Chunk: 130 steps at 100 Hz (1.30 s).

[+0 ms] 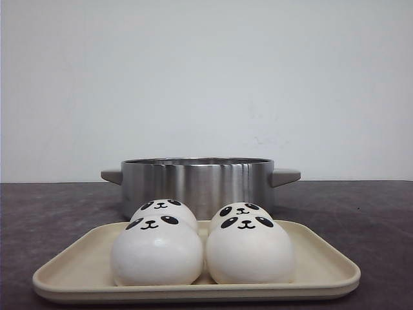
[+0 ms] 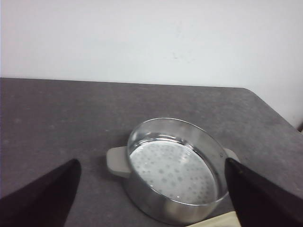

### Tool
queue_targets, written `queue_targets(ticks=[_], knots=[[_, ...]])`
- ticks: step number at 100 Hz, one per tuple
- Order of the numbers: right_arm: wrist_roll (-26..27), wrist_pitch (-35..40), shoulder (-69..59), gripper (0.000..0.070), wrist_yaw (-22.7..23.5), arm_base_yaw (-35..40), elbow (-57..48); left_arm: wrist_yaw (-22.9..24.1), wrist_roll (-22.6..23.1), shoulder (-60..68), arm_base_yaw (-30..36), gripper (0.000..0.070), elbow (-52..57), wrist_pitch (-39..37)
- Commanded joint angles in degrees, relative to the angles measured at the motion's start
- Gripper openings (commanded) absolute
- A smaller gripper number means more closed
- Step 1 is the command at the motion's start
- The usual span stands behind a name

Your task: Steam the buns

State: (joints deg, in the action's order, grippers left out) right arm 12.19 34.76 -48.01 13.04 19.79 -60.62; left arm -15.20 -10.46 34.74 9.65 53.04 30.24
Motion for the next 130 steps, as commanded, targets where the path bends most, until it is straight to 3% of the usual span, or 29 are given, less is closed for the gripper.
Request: queue_targets(ticks=[1, 12, 32, 72, 81, 103, 120, 130], knots=[[2.95, 3.1, -5.01, 0.07, -2.67, 4.02, -3.67, -0.22, 0.35, 0.22, 0.87, 0.0566, 0.63, -0.63], [4.92, 9.7, -13.79, 0.07, -5.01, 9.29, -8.72, 0.28, 0.33, 0.22, 2.43, 0.0513, 0.63, -0.61], [9.09, 15.1, -27.12, 0.07, -5.16, 16.7, -11.5, 0.31, 0.33, 0.07, 5.44, 0.0514, 0.63, 0.59], [11.43, 14.27, -47.78, 0.07, -3.45, 20.37, -11.5, 0.35, 0.35, 0.07, 11.5, 0.0514, 0.63, 1.95], [11.41, 13.84, -51.19, 0.0659, -3.48, 20.37, -11.5, 0.37, 0.35, 0.07, 12.15, 0.0514, 0.63, 1.95], [11.76, 10.21, -55.8, 0.0654, -3.48, 20.37, -11.5, 0.39, 0.37, 0.07, 12.28, 0.0514, 0.63, 1.92], [12.96, 8.04, -57.37, 0.0464, -3.61, 20.37, -11.5, 1.51, 0.37, 0.07, 12.28, 0.0514, 0.63, 1.95], [13.0, 8.11, -58.12, 0.0444, -3.56, 20.15, -11.5, 1.7, 0.37, 0.09, 12.28, 0.0514, 0.63, 1.97]])
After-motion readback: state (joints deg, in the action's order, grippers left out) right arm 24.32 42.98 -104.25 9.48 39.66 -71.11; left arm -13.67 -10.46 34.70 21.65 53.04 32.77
